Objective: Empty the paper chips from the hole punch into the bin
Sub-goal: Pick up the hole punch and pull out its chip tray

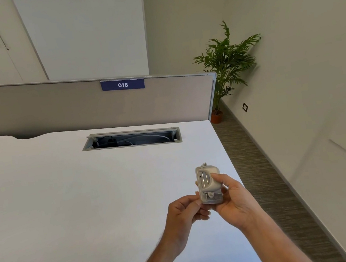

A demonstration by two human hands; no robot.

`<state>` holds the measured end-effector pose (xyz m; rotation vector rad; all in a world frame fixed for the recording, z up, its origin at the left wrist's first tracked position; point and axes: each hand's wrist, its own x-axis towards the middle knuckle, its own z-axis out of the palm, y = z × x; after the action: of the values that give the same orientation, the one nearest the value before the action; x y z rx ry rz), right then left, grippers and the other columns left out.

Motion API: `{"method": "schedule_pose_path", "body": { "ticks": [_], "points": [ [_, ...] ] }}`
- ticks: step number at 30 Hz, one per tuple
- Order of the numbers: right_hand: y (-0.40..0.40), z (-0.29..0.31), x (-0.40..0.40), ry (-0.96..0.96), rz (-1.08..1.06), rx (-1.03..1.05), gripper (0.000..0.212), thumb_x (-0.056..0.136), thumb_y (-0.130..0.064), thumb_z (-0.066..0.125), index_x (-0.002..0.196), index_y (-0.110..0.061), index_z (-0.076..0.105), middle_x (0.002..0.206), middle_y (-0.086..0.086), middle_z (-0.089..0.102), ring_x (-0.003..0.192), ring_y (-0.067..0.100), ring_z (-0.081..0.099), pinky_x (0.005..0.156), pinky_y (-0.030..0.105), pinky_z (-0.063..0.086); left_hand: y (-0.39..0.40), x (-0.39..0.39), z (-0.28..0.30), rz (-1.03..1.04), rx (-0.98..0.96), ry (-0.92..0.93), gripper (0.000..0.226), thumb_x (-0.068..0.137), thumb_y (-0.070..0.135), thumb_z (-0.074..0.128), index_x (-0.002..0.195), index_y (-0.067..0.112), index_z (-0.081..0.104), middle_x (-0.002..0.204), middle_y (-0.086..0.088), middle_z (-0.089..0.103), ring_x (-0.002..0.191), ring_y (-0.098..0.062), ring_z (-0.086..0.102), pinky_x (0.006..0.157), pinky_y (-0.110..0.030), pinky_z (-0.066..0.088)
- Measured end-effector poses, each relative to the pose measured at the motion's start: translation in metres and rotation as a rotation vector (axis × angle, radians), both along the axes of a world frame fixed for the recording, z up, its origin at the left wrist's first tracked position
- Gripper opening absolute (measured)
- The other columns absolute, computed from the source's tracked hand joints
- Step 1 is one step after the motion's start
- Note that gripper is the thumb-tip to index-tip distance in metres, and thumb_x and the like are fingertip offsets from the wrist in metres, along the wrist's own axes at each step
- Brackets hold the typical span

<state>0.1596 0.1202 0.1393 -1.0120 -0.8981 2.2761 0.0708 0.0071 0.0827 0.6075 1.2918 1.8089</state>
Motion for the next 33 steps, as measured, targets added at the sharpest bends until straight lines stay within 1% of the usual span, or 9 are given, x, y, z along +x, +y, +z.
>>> {"method": "schedule_pose_path", "body": {
  "ticks": [5, 9, 14, 16, 18, 21, 23, 26, 33],
  "points": [
    [-0.002, 0.003, -0.001, -0.023, -0.001, -0.021, 0.06, 0.069, -0.017, 0.072, 0.125, 0.004, 0.065, 0.114, 0.03, 0.068, 0.072, 0.038, 0.07, 0.069, 0.045, 0.054, -0.001, -0.002, 0.0, -0.002, -0.019, 0.037, 0.023, 0.084, 0.016, 0.059, 0.089, 0.011, 0.08, 0.08, -0.014, 0.074, 0.071, -0.025, 0.066, 0.073, -0.038, 0.057],
    [-0.001, 0.005, 0.0, -0.05, -0.004, -0.049, 0.05, 0.082, -0.013, 0.068, 0.128, 0.004, 0.063, 0.123, 0.034, 0.066, 0.071, 0.038, 0.072, 0.068, 0.044, 0.055, -0.001, -0.003, -0.004, -0.003, -0.024, 0.068, 0.022, 0.083, 0.017, 0.059, 0.087, 0.009, 0.08, 0.077, -0.014, 0.074, 0.07, -0.025, 0.065, 0.072, -0.037, 0.057],
    [-0.002, 0.003, 0.0, -0.041, -0.015, -0.09, 0.047, 0.081, -0.009, 0.069, 0.126, 0.005, 0.064, 0.113, 0.028, 0.072, 0.097, 0.037, 0.069, 0.078, 0.05, 0.058, -0.001, -0.013, -0.004, 0.1, -0.023, 0.28, 0.033, 0.073, 0.036, 0.066, 0.086, 0.007, 0.072, 0.077, -0.007, 0.072, 0.074, -0.022, 0.067, 0.068, -0.035, 0.055],
    [-0.004, 0.003, 0.001, -0.03, -0.02, -0.109, 0.056, 0.07, -0.009, 0.073, 0.124, 0.004, 0.064, 0.124, 0.029, 0.069, 0.101, 0.039, 0.068, 0.081, 0.051, 0.058, -0.001, -0.021, 0.0, 0.197, -0.011, 0.449, 0.037, 0.071, 0.04, 0.069, 0.098, 0.015, 0.065, 0.093, 0.006, 0.07, 0.089, -0.016, 0.066, 0.075, -0.03, 0.054],
    [-0.005, 0.001, 0.001, -0.019, -0.01, -0.117, 0.057, 0.068, -0.009, 0.074, 0.123, 0.004, 0.065, 0.127, 0.03, 0.067, 0.101, 0.039, 0.068, 0.085, 0.053, 0.058, 0.002, -0.029, 0.007, 0.141, -0.002, 0.657, 0.055, 0.072, 0.04, 0.075, 0.121, 0.022, 0.056, 0.12, 0.013, 0.063, 0.113, -0.015, 0.059, 0.089, -0.023, 0.05],
    [-0.007, -0.005, 0.002, -0.005, 0.007, -0.132, 0.043, 0.079, -0.006, 0.071, 0.121, 0.004, 0.067, 0.105, 0.027, 0.074, 0.103, 0.04, 0.068, 0.095, 0.06, 0.055, 0.008, -0.038, 0.02, -0.083, -0.074, 0.989, 0.089, 0.069, 0.041, 0.087, 0.143, 0.028, 0.039, 0.146, 0.012, 0.044, 0.134, -0.008, 0.042, 0.103, -0.008, 0.035],
    [-0.009, -0.006, 0.002, -0.005, 0.032, -0.136, 0.036, 0.085, -0.008, 0.069, 0.119, 0.004, 0.068, 0.09, 0.022, 0.078, 0.1, 0.04, 0.069, 0.084, 0.057, 0.06, 0.013, -0.04, 0.025, -0.145, -0.12, 1.096, 0.103, 0.065, 0.045, 0.092, 0.147, 0.031, 0.033, 0.148, 0.012, 0.041, 0.135, -0.001, 0.036, 0.103, -0.003, 0.031],
    [-0.01, -0.007, 0.002, -0.04, 0.06, -0.139, 0.037, 0.086, -0.012, 0.069, 0.12, 0.002, 0.068, 0.087, 0.021, 0.079, 0.091, 0.037, 0.071, 0.064, 0.045, 0.062, 0.02, -0.043, 0.027, -0.147, -0.162, 1.129, 0.104, 0.064, 0.044, 0.092, 0.149, 0.028, 0.034, 0.15, 0.009, 0.042, 0.135, -0.003, 0.036, 0.103, -0.006, 0.031],
    [-0.012, -0.006, 0.003, 0.03, 0.06, -0.184, 0.04, 0.083, -0.026, 0.075, 0.113, -0.001, 0.072, 0.098, 0.021, 0.077, 0.095, 0.035, 0.072, 0.077, 0.043, 0.058, 0.019, -0.04, 0.026, -0.089, -0.187, 1.057, 0.098, 0.062, 0.045, 0.093, 0.144, 0.029, 0.042, 0.143, 0.009, 0.052, 0.127, -0.006, 0.048, 0.098, -0.006, 0.036]
  ]
}}
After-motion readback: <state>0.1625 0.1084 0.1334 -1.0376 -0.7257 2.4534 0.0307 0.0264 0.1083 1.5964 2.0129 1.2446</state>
